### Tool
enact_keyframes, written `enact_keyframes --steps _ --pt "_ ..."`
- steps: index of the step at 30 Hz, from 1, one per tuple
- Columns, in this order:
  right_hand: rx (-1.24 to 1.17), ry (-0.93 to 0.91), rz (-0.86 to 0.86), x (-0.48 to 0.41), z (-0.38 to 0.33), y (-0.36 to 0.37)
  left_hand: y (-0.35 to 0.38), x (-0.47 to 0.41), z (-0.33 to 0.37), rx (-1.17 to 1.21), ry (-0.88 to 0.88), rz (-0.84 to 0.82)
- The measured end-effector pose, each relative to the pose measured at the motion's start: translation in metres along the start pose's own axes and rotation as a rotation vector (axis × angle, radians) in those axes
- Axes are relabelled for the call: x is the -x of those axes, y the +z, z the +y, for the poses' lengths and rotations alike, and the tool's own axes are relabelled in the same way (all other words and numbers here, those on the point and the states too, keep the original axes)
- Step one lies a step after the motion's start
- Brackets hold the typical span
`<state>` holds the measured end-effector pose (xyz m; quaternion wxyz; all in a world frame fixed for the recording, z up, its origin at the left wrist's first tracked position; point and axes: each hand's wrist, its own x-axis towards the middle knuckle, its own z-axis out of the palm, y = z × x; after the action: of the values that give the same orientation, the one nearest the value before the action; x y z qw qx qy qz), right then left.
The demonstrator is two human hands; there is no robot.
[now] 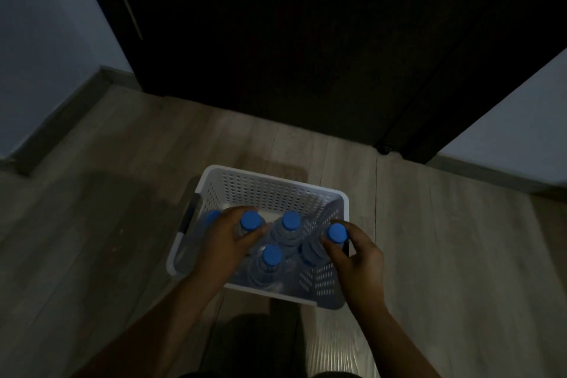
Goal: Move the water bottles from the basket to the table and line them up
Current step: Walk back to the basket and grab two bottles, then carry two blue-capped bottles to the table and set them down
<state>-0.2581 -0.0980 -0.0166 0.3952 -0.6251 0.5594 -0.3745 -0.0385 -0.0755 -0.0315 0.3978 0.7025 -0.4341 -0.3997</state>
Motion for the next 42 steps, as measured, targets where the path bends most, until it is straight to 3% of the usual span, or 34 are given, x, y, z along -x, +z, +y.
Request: enact_keyframes --steps 6,18,25,31,42 --pt "-0.099 0.01 0.041 -0.005 -0.048 -0.015 -0.025 0.014 0.04 -0.01 0.058 0.046" --pt "0.0 -0.02 0.054 0.007 -0.251 -0.111 -0.112 0.084 0.247 -0.114 0.007 0.033" --pt "0.008 -0.015 0.049 0.026 -0.42 -0.188 -0.183 0.146 0.419 -0.143 0.107 0.043" --pt "0.003 -0.121 0.092 0.042 -0.577 -0.251 -0.247 0.205 0.575 -0.087 0.209 0.073" --pt "-0.324 -0.367 0.242 0.061 -0.812 -0.309 -0.344 0.284 0.758 0.13 0.495 0.266"
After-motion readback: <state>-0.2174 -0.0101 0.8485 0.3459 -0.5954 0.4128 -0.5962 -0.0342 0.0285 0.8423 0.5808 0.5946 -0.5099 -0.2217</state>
